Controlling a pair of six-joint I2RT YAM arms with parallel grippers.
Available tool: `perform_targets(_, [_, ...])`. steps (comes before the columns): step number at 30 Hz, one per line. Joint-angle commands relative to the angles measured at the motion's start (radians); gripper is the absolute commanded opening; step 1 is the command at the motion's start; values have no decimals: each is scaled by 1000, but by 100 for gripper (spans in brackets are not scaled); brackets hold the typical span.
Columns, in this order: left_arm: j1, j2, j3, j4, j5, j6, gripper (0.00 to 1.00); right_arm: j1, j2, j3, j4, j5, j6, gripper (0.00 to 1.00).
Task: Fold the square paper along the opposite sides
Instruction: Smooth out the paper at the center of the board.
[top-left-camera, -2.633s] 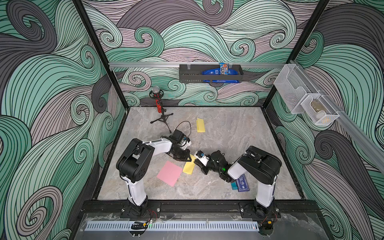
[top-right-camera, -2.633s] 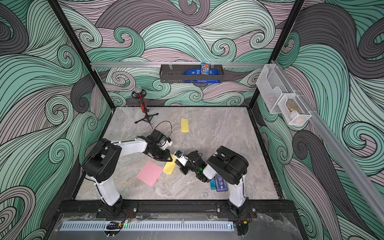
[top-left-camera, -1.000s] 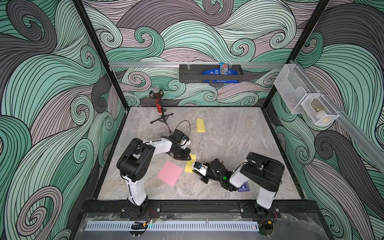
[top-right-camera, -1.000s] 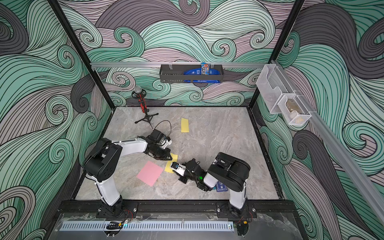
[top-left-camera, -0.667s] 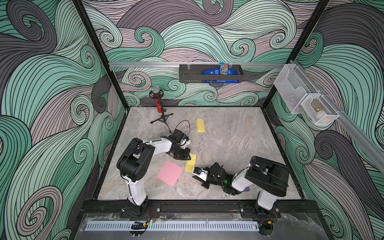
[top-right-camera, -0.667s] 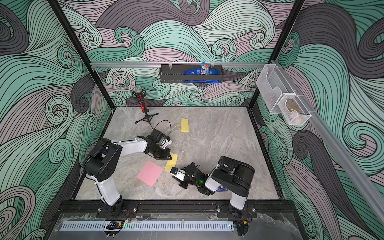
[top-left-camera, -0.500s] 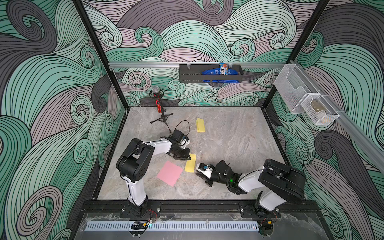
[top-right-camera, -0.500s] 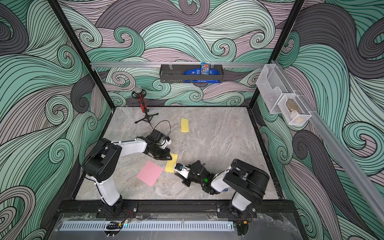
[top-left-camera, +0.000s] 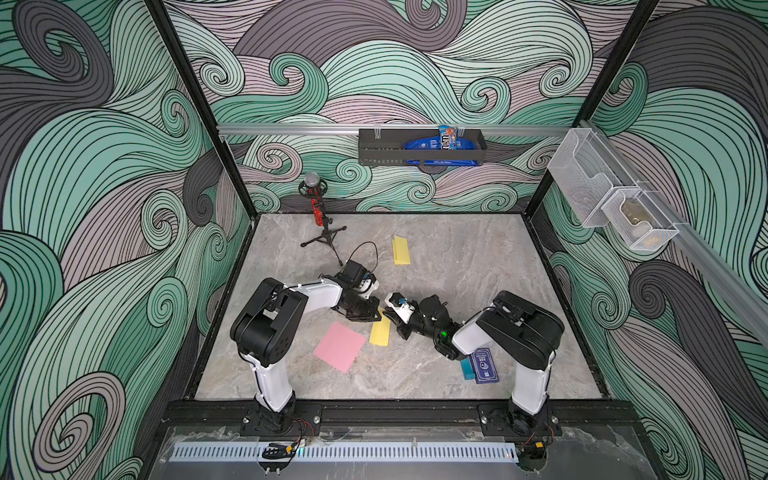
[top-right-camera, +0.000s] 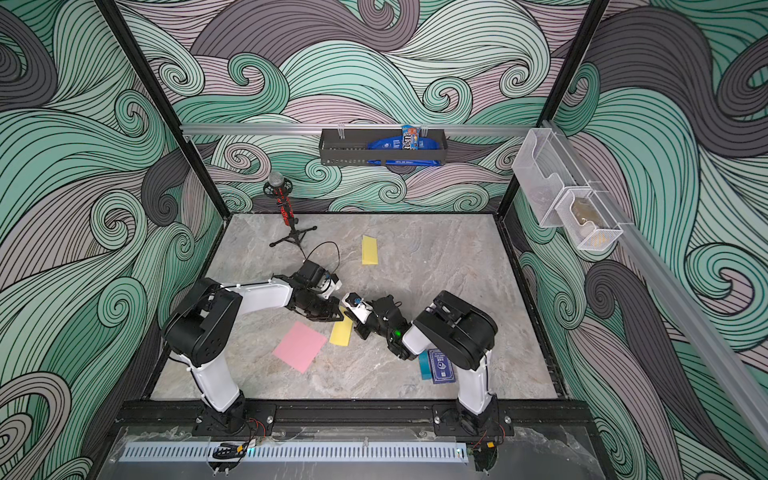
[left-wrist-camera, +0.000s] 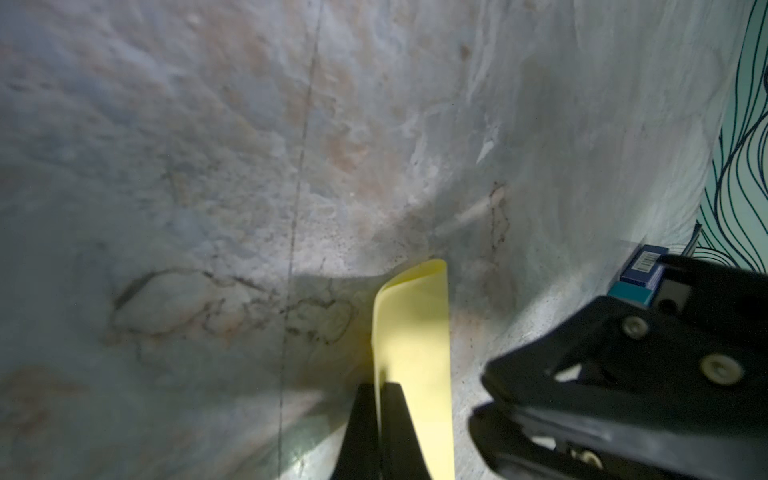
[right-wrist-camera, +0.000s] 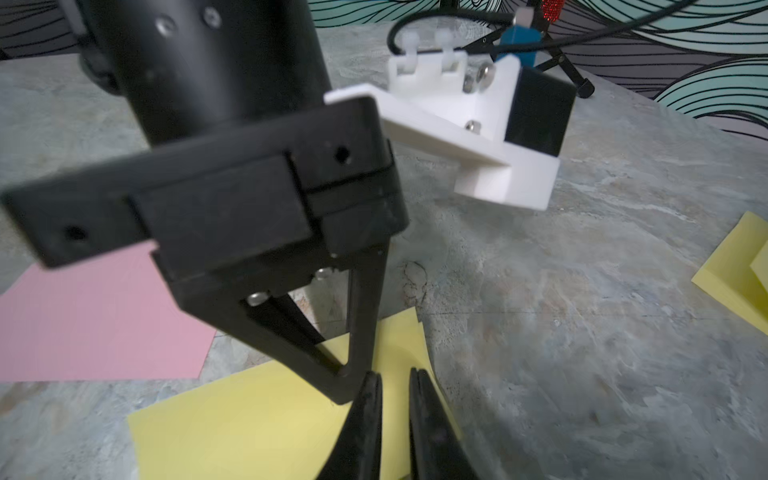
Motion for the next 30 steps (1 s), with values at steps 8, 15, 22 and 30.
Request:
perform_targets(8, [-5,0,-24,-36,-19,4,0,-8,93,5,5,103,-19,17])
perform_targets(15, [-5,3,-23,-36,-20,5,0,-9,87,-20,-12,185,-35,18])
perform_targets(22, [-5,-4,-24,-37,-26,5,0,-24,86,-20,-34,229,-22,18])
perform_targets(30, [-5,-8,-23,-36,-28,8,0,-43,74,-11,-68,231,2,19])
